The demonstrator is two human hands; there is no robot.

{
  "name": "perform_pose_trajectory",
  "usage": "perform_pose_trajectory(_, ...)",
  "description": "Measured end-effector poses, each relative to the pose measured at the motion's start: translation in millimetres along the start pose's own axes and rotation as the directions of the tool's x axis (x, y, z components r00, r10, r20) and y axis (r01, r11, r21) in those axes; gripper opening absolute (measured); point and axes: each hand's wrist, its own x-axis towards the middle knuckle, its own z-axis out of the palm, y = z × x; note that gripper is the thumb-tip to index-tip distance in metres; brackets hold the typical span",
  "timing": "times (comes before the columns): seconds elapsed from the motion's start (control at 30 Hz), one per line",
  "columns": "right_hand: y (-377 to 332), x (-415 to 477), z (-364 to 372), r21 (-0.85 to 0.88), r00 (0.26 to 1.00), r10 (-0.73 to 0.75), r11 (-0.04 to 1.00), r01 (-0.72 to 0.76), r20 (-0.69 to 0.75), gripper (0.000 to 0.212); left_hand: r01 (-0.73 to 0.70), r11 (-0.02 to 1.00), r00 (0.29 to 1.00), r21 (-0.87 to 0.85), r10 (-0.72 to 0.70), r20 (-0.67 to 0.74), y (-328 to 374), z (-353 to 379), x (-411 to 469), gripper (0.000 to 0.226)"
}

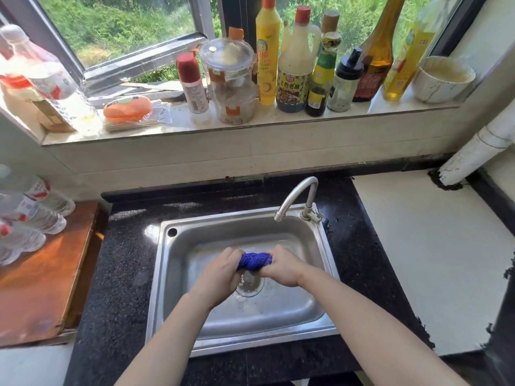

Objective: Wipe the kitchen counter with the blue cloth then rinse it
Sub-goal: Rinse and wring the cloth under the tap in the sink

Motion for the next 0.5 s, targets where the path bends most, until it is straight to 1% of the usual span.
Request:
perform_pose_trajectory(0.03, 0.5, 0.6, 0.3, 0.003, 1.0, 0.0, 1.0, 0.0, -0.012, 0.029, -0.004, 1.0, 1.0, -0.014, 0.004, -0.007, -1.1, 0.0, 0.2, 0.028)
perform_pose_trajectory(0.1, 0.5, 1.6, -1.1, -0.047, 0.998, -0.019, 0.999, 0.017, -0.058, 0.032, 0.006, 0.998, 1.0, -0.063, -0.008, -0.024, 0.6, -2.7, 1.1, 0.026)
perform_pose_trajectory(0.17, 0.0, 0.6, -4.0, -0.084, 0.992, -0.062, 0.995, 0.052, -0.111, 0.022, 0.048, 0.99, 0.998, -0.133, -0.054, -0.042, 2.2, -8.4, 0.9, 0.019)
perform_pose_trajectory(0.2, -0.4, -1.3, -6.4, -0.032, 0.991, -0.062, 0.998, 0.059, -0.116, 0.024, 0.088, 0.982, 0.994, -0.169, -0.097, -0.045, 1.9, -11.6, 0.2, 0.017)
perform_pose_trajectory(0.23, -0.1, -4.2, -9.2, 0.088, 0.994, -0.036, 0.995, 0.045, -0.103, 0.038, 0.15, 0.965, 0.986, -0.214, -0.162, -0.04, 0.3, -14.7, -0.7, 0.017)
perform_pose_trajectory(0.27, -0.8, -8.6, -11.9, 0.251, 0.996, 0.0, 0.968, 0.022, -0.086, 0.05, 0.229, 0.931, 0.97, -0.283, -0.243, -0.016, -1.8, -17.9, -2.7, 0.017)
perform_pose_trajectory(0.3, -0.4, -12.2, -13.3, 0.41, 0.996, 0.023, 0.912, 0.013, -0.081, 0.057, 0.307, 0.873, 0.946, -0.38, -0.324, 0.022, -3.0, -21.2, -4.8, 0.017)
perform_pose_trajectory(0.33, -0.6, -16.3, -13.2, 0.56, 0.996, 0.022, 0.828, 0.031, -0.087, 0.059, 0.367, 0.796, 0.922, -0.481, -0.381, 0.072, -1.8, -25.3, -7.1, 0.019)
perform_pose_trajectory(0.37, -1.5, -19.6, -10.8, 0.674, 0.995, 0.013, 0.737, 0.056, -0.098, 0.056, 0.402, 0.72, 0.904, -0.565, -0.409, 0.122, 0.1, -28.4, -9.1, 0.023)
perform_pose_trajectory(0.43, -5.5, -24.1, -2.8, 0.817, 0.99, 0.009, 0.566, 0.111, -0.141, 0.042, 0.43, 0.589, 0.89, -0.684, -0.401, 0.214, 6.9, -32.8, -12.2, 0.036)
perform_pose_trajectory(0.5, -9.8, -25.9, 6.1, 0.89, 0.981, 0.012, 0.424, 0.17, -0.193, 0.031, 0.43, 0.437, 0.885, -0.79, -0.378, 0.272, 17.6, -34.5, -13.1, 0.05)
